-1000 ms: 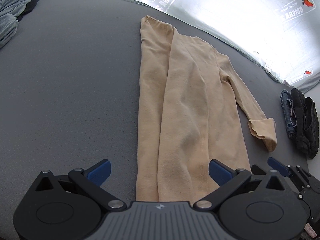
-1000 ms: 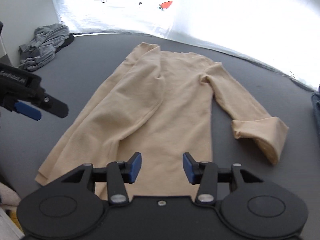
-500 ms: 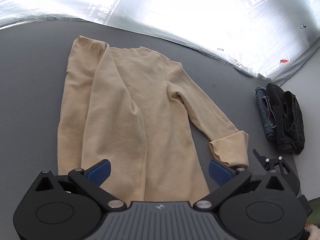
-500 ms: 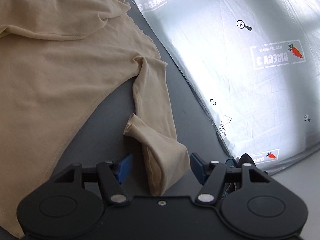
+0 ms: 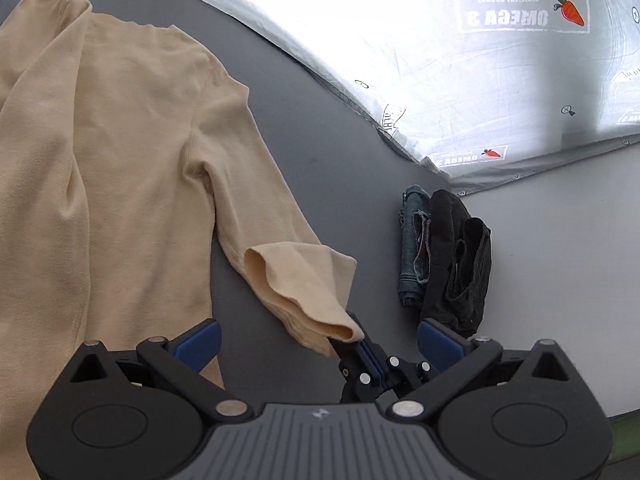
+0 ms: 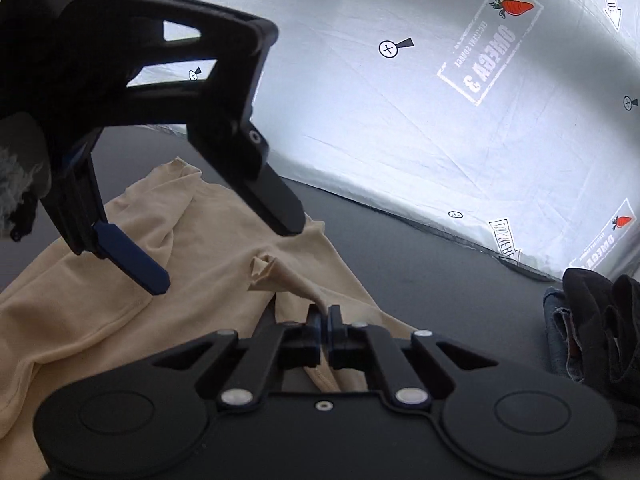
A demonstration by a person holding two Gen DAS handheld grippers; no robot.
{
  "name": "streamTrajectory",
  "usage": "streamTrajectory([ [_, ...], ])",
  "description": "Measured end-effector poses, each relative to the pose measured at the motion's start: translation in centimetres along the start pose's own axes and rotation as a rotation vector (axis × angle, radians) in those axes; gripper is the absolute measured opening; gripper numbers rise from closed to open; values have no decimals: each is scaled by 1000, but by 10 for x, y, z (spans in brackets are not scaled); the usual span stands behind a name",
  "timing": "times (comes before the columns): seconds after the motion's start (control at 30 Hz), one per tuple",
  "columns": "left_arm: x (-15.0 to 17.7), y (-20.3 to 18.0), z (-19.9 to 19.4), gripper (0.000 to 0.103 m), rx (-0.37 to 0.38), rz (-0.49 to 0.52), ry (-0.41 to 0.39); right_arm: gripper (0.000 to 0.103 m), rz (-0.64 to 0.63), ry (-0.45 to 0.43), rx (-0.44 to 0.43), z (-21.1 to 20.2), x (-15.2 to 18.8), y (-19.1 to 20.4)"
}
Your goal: Fold clothes
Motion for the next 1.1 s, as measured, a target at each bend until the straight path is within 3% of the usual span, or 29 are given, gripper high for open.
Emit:
streamTrajectory([
  [0.07, -11, 4, 7, 101, 31, -56, -5, 3, 17, -23, -38, 0, -5, 1],
  [0.13, -20, 7, 13, 93, 45, -96, -12, 3, 5, -37, -63, 2, -10, 5],
  [0.2, -26, 10, 18, 61, 21, -122, -11, 3, -11, -50, -74, 1, -15, 10],
  [0.23, -27, 11, 20, 55, -4, -124, -7, 3, -16, -49, -75, 0, -16, 11],
  [0.27, -26, 11, 20, 40, -27, -114, -6, 3, -20, -48, -75, 0, -17, 11],
  [0.3, -25, 10, 19, 19, -47, -100, -13, 3, -24, -47, -75, 0, -17, 12],
  [0.33, -23, 9, 19, 13, -62, -86, -21, 3, -28, -46, -76, 0, -18, 12],
  [0.43, -19, 6, 4, 12, -61, -64, -87, 3, -44, -36, -78, -1, -20, 14],
  [0.5, -21, 0, -14, 5, -64, -23, -149, 4, -63, -9, -94, -7, -20, 17],
  [0.53, -24, -4, -25, 5, -80, 3, -183, 11, -59, -1, -101, -12, -18, 17],
  [0.57, -26, -8, -35, 4, -96, 29, -217, 25, -51, 14, -111, -16, -14, 18],
  [0.63, -32, -12, -56, 4, -114, 55, -273, 38, -18, 74, -140, -20, -4, 16],
  [0.8, -46, -13, -94, 4, -128, 75, -362, 37, 74, 298, -190, -15, 36, 21],
  [0.97, -49, -6, -93, 4, -169, 135, -292, 38, 228, 365, -210, -21, 59, 33],
  [1.1, -35, 15, -70, 8, -227, 144, -172, 42, 122, 324, -58, -27, 59, 58],
])
Point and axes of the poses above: each gripper's, at about its wrist camera, not at the fingertips, and z roughly the way its jaws point, y to its left, x to its underside, the point moved 1 cm from there along z, roughly the way its jaws point, and after that the axes turned 5 degrees about y, right-handed, at the moved point
